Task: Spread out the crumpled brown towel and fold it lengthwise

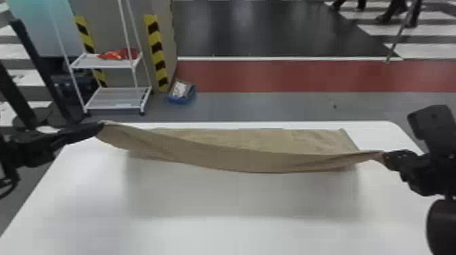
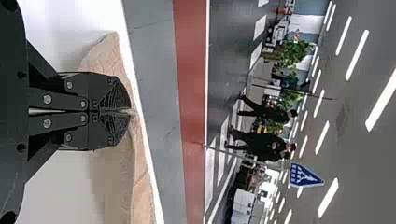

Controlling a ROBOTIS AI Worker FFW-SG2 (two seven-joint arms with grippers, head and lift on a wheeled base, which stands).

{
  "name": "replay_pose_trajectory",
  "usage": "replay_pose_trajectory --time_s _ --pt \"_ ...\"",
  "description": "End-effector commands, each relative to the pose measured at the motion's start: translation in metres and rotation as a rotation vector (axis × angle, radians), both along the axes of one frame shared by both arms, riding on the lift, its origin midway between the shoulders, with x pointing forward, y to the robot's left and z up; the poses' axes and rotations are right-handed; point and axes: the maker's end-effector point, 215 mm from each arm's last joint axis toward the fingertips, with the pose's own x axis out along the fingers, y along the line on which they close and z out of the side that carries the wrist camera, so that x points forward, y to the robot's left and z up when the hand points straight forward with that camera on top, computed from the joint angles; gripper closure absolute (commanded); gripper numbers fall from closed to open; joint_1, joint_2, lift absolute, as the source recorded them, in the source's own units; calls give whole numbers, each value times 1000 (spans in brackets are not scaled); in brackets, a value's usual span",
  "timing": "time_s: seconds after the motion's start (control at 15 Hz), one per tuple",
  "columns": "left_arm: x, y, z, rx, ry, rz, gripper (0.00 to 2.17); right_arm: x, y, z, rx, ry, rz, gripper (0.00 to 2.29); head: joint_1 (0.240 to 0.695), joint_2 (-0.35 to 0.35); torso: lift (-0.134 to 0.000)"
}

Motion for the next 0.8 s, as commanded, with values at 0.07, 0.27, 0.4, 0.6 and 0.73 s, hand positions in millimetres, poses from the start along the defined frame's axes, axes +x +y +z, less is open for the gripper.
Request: replay_pose_trajectory --time_s 0.07,0.27,0.4,0.6,0.73 --pt "-54 5 -36 39 -18 -39 1345 -62 5 -47 12 113 39 1986 695 25 -128" --pt "-96 13 -58 42 -17 -70 1342 -102 3 -76 27 188 64 1986 695 39 -128" --pt "-104 20 -56 52 -24 -69 1342 -97 0 -71 28 169 74 1986 695 45 -128" --pt "-99 27 -50 134 -21 -66 1342 -64 13 -56 67 138 108 1983 695 61 -128" --pt "-84 30 -43 168 -31 -57 1342 -35 19 -56 76 141 119 1983 695 73 -128"
